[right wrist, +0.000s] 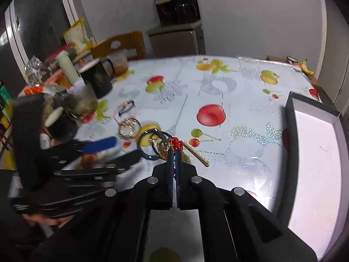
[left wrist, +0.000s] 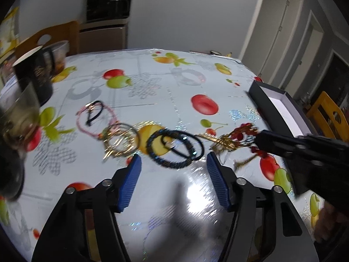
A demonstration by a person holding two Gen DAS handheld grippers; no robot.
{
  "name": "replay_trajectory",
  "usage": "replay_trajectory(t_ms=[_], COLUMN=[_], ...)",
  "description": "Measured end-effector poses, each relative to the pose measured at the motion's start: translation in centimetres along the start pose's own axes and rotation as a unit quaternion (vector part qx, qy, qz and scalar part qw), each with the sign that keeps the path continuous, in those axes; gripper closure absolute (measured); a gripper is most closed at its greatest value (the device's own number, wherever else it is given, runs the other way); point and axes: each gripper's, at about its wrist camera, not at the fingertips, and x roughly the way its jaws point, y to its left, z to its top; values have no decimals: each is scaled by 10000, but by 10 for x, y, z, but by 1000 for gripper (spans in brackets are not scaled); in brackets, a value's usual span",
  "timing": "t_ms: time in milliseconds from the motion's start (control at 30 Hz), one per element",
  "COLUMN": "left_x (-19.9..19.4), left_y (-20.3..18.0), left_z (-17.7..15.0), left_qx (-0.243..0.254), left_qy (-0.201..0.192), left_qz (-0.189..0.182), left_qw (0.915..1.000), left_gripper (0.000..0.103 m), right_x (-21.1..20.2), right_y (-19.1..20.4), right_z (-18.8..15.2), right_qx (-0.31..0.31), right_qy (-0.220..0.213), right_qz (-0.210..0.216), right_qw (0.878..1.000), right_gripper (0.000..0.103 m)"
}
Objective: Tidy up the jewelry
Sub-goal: 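Reach to the red-bead gold-tassel ornament and close the right tool on it, then grasp the pearl hairpin with the left tool while the right tool holds the ornament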
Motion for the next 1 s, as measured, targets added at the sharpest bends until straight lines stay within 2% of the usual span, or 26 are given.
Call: replay_trajectory(t_ms=[267,400,467,533,667,733,1000], left_x=[14,20,23,28,39,47,68], left_y=[-14,-23,-30,-40,-51,-55,-57], left_z=[2,9,12,16,22,25,24], left_qx=[287,420,521,811,1454,1767,2433], left_qy=[52,18,11,-4,14,87,527], left_qz=[-228,-373,-449,-480,-438,-445,-809], left_qw=[9993,9984,9976,9955,9884,9832,9651], left_gripper=[46,48,52,55,58,64,65], right_x=[-33,-35,-35,-36,-38,-39,-39], right_y=[-2,-14,-22,-28,-42,-47,-55], right_z=[-3,-9,-12,-17,-25,-29,-36], right_qx=[192,376,474,554,730,807,966], right_qy=[-152,-127,-86,-57,22,48,100], right_qz=[-25,-236,-313,-392,-524,-569,-583], right_qw=[9997,9989,9984,9977,9960,9951,9936], right_gripper=[101,101,101,101,101,101,101])
